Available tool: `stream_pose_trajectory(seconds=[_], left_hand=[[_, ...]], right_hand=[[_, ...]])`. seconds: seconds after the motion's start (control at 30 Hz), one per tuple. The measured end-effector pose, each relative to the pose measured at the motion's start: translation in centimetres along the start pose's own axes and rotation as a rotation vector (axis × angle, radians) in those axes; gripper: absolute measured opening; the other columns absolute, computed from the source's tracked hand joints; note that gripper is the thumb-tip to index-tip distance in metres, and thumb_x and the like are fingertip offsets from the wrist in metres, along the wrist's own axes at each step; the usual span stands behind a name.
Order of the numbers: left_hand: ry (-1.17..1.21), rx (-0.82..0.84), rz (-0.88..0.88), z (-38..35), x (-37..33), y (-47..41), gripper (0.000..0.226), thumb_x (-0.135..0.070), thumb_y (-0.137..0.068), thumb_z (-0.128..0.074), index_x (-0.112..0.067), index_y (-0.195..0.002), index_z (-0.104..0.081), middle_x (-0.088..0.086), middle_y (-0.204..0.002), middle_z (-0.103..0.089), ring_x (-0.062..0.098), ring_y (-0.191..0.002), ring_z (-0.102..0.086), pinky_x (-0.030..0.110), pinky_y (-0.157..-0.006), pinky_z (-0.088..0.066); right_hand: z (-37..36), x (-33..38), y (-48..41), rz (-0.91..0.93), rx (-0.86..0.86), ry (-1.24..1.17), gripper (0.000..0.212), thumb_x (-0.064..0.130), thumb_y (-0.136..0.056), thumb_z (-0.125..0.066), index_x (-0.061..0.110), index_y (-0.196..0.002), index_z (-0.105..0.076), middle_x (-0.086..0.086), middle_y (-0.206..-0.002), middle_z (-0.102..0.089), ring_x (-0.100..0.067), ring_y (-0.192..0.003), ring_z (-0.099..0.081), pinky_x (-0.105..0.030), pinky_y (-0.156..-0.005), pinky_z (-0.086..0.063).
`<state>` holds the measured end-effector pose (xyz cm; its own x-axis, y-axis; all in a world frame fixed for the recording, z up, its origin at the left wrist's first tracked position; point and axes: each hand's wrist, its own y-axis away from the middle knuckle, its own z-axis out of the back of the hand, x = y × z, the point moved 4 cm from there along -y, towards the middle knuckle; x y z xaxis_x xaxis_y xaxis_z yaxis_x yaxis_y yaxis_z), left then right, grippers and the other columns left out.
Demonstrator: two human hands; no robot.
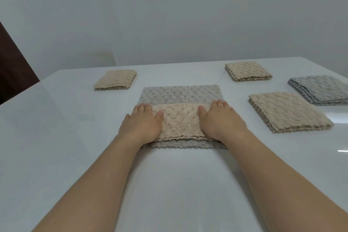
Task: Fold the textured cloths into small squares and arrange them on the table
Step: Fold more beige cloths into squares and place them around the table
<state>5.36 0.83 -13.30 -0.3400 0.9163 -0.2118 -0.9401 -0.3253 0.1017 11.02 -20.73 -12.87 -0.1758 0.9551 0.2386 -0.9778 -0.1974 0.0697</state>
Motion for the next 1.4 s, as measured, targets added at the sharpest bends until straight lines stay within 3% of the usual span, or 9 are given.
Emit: stream_pose_trajectory(seconds=[0.17, 0.23, 0.33, 0.47, 0.67, 0.9, 1.03, 1.23, 1.4], left_hand=[[0.059, -0.04, -0.016, 0.7, 0.3, 0.0, 0.063, -0.051, -0.107, -0.015, -0.016, -0.159, -0.027, 0.006, -0.168, -0.023, 0.022, -0.155, -0.019, 0.048, -0.124, -0.02], [0.115, -0.108, -0.024, 1.5, 0.8, 0.3, 0.048, -0.048, -0.108, -0.022, -0.024, -0.121, -0.061, 0.007, -0.133, -0.063, 0.028, -0.129, -0.053, 0.044, -0.107, -0.042], [0.169, -0.274, -0.019, 2.8, 1.8, 0.3, 0.043, -0.041, -0.107, -0.033, -0.022, -0.084, -0.063, -0.001, -0.088, -0.071, 0.027, -0.093, -0.063, 0.038, -0.085, -0.05], [0.227, -0.408, 0.007, 3.1, 3.2, -0.6, 0.032, -0.028, -0.107, -0.043, -0.021, -0.116, -0.073, 0.003, -0.118, -0.072, 0.028, -0.111, -0.062, 0.037, -0.093, -0.048], [0.15, -0.348, 0.002, 2.3, 3.4, -1.4, 0.036, -0.025, -0.106, -0.044, -0.023, -0.135, -0.065, 0.01, -0.133, -0.058, 0.032, -0.13, -0.045, 0.044, -0.106, -0.041], [0.218, -0.32, 0.044, 2.4, 3.4, -1.4, 0.034, -0.025, -0.105, -0.045, -0.024, -0.134, -0.062, 0.012, -0.134, -0.05, 0.032, -0.133, -0.039, 0.042, -0.109, -0.035], [0.276, -0.326, 0.082, 2.8, 3.3, -1.1, 0.028, -0.021, -0.102, -0.048, -0.021, -0.126, -0.062, 0.012, -0.13, -0.052, 0.033, -0.13, -0.04, 0.043, -0.106, -0.037], [0.566, -0.352, 0.091, 3.4, 3.3, -0.3, 0.012, -0.023, -0.099, -0.052, -0.026, -0.109, -0.056, 0.0, -0.104, -0.066, 0.021, -0.093, -0.062, 0.034, -0.072, -0.047], [0.975, -0.39, 0.12, 4.0, 3.6, 0.2, 0.031, -0.022, -0.087, -0.075, -0.02, -0.118, -0.071, 0.0, -0.108, -0.07, 0.02, -0.1, -0.068, 0.039, -0.093, -0.055]], right_hand=[[0.5, -1.4, 0.0, -0.119, 0.02, -0.021, 0.078, 0.056, -0.104, -0.011, 0.001, -0.16, -0.004, -0.013, -0.17, -0.004, -0.026, -0.157, -0.003, -0.044, -0.126, -0.004], [0.6, -1.5, 0.0, -0.134, 0.025, -0.032, 0.077, 0.055, -0.104, -0.011, 0.003, -0.161, -0.006, -0.012, -0.17, -0.006, -0.025, -0.157, -0.004, -0.045, -0.126, -0.004], [1.4, -1.4, 0.2, -0.128, -0.041, -0.016, 0.064, 0.045, -0.107, -0.018, 0.006, -0.157, -0.027, -0.013, -0.164, -0.029, -0.028, -0.153, -0.019, -0.049, -0.124, -0.014], [3.0, -1.9, 0.4, -0.1, -0.208, 0.033, 0.037, 0.028, -0.105, -0.031, 0.011, -0.118, -0.06, -0.015, -0.125, -0.061, -0.035, -0.12, -0.054, -0.044, -0.099, -0.042], [3.0, -2.5, -0.1, -0.144, -0.202, -0.082, 0.025, 0.014, -0.094, -0.042, 0.005, -0.111, -0.059, -0.019, -0.127, -0.046, -0.038, -0.123, -0.04, -0.045, -0.101, -0.038], [3.3, -2.4, 0.0, -0.115, -0.293, -0.12, 0.029, 0.022, -0.096, -0.048, 0.007, -0.121, -0.052, -0.019, -0.125, -0.051, -0.04, -0.119, -0.045, -0.046, -0.096, -0.041], [3.7, -2.2, 0.2, -0.085, -0.293, -0.249, 0.021, 0.017, -0.093, -0.047, 0.01, -0.113, -0.046, -0.013, -0.105, -0.06, -0.036, -0.1, -0.056, -0.041, -0.081, -0.046], [4.0, -2.7, 0.4, -0.152, -0.226, -0.466, 0.023, 0.019, -0.09, -0.051, 0.011, -0.069, -0.049, -0.003, -0.069, -0.055, -0.024, -0.066, -0.052, -0.028, -0.055, -0.035], [5.0, -2.2, 0.8, -0.059, -0.306, -0.566, 0.023, 0.027, -0.092, -0.05, 0.014, -0.073, -0.05, 0.0, -0.066, -0.053, -0.019, -0.059, -0.049, -0.028, -0.053, -0.032]])
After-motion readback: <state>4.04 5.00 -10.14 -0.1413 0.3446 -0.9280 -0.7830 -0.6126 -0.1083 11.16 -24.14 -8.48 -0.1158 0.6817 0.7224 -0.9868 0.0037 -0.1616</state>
